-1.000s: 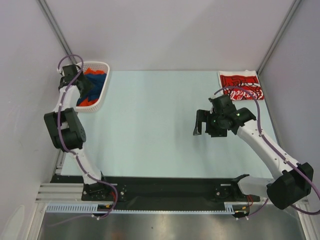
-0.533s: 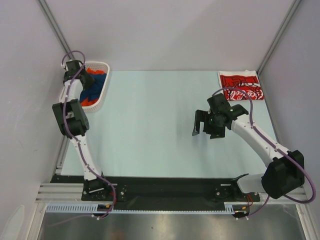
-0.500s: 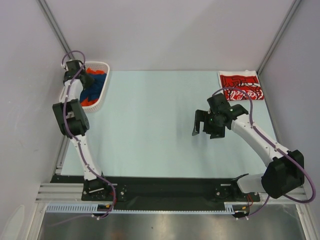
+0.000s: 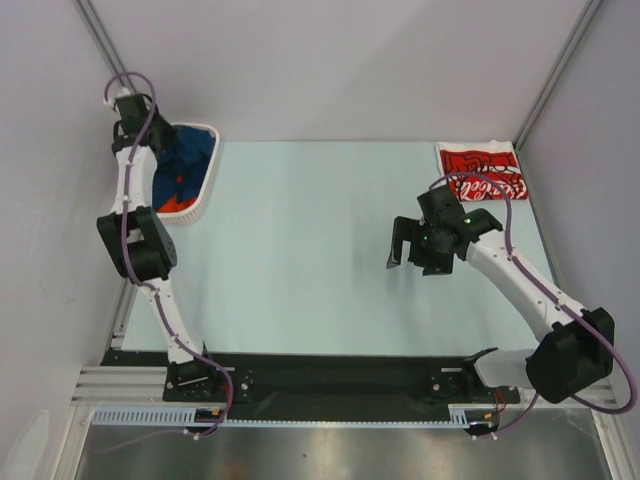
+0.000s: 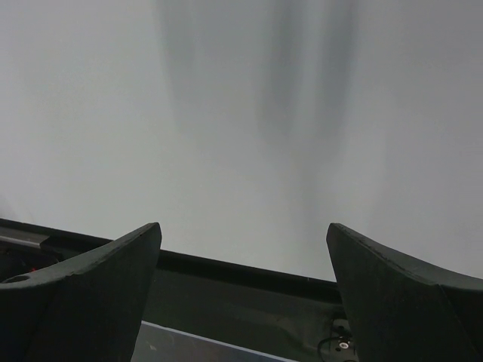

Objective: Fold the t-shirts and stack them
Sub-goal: Grab the tshirt from the pile, then move the tshirt to the center of the board

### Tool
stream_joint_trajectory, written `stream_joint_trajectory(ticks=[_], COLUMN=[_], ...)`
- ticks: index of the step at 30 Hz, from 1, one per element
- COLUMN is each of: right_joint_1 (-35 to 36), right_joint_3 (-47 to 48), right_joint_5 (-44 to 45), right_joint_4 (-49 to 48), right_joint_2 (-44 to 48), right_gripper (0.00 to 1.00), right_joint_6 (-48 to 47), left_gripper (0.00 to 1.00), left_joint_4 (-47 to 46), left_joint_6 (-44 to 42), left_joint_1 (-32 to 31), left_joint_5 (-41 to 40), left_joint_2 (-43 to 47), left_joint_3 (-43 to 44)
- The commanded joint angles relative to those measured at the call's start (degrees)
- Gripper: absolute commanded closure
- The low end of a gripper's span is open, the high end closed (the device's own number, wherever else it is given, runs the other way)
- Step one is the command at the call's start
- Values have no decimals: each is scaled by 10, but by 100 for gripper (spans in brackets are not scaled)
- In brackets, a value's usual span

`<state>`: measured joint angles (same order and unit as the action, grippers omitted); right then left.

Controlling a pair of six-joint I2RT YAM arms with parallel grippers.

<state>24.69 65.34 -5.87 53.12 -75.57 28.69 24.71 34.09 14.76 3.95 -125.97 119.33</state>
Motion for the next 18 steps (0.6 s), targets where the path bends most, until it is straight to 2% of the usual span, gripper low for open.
stream_joint_trajectory(ticks=[1,3,5,8,10,11,12,15,16,18], right_joint_1=[2,2,0,-4,-9,-10,-11,-31,-38,-53], right_joint_3=[18,18,15,13,18,20,23,25,27,33], right_joint_5=[20,24,24,21,17,12,14,14,9,-12], right_joint_4=[21,27,26,26,28,30,31,35,37,40], right_joint_2=[47,68,82,99,104,107,110,121,123,125], right_gripper=[0,0,0,0,0,0,0,0,0,0], right_joint_6=[-7,-14,-18,-28,-35,-39,-42,-44,-46,-44], left_gripper=[100,100,100,100,100,100,100,100,100,100], left_joint_4=[-113,-162,-166,-64,30,52,60,46,34,17], left_joint_6=[68,97,126,142,132,111,90,97,112,111], left_joint_1=[-22,-37,-52,-75,-88,-107,-162,-219,-231,-266], left_joint_5=[99,122,121,121,167,155,147,178,186,190], left_joint_2=[161,221,255,274,274,284,302,382,403,469], left_joint_3=[77,80,88,129,204,220,221,122,34,-59])
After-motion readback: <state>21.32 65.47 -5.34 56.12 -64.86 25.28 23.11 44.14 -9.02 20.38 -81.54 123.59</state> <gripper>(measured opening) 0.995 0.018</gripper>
